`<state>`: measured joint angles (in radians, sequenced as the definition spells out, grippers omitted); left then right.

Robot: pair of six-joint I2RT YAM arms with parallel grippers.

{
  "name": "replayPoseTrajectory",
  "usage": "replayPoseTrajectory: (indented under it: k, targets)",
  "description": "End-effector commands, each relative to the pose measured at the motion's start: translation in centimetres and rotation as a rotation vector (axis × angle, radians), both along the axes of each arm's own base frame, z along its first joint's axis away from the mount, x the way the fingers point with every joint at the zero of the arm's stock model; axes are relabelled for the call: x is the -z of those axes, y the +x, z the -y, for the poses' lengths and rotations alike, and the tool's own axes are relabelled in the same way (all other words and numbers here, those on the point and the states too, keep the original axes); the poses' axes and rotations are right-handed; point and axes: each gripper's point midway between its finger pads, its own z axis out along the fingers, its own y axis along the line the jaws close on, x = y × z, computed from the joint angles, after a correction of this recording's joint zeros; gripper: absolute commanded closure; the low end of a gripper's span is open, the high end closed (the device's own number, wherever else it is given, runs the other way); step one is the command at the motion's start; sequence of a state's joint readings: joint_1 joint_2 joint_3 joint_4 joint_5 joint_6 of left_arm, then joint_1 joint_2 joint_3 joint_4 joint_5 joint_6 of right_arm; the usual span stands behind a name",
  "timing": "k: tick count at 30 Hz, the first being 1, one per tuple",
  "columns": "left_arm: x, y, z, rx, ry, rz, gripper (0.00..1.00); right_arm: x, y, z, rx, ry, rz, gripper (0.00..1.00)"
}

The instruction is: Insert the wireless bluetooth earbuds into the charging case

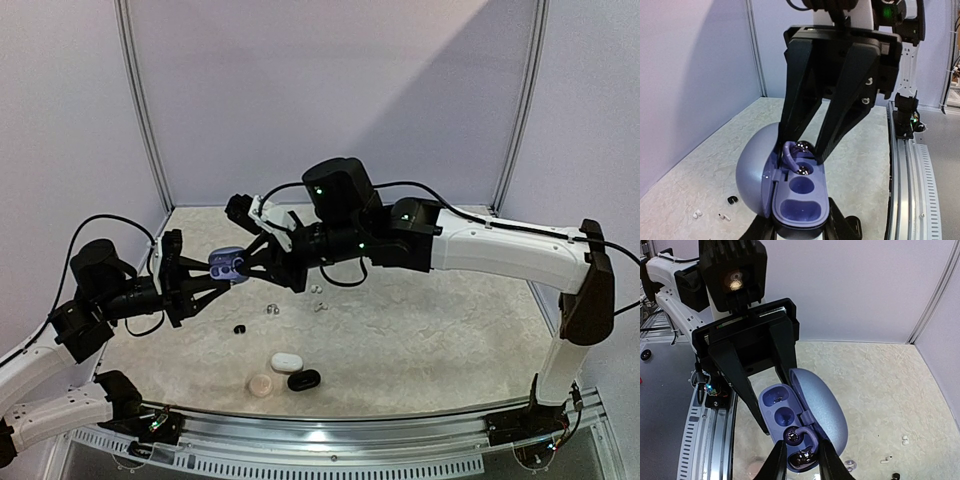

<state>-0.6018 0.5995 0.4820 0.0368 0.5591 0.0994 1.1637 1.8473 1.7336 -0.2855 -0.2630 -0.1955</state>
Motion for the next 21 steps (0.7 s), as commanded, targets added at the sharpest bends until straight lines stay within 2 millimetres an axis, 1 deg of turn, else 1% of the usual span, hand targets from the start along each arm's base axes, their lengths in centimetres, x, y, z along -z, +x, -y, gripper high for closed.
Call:
replayPoseTrajectory:
  k: [1,7,21]
  targets:
    - [-1.5,-0.6,0.1,0.033,-0.025,0.058,1.00,0.7,0.7,-0.4,0.013,-0.013,-0.014,0.79]
    - [-1.4,-0.3,0.0,0.011,-0.018,0.068,1.00,1.0,-0.3,-0.4,-0.050,-0.019,-0.008,0.86]
    - [-1.2,0.0,0.0,-0.001,-0.006,0.072,1.00,1.6,-0.9,-0.3,-0.093,-0.032,0.021,0.97]
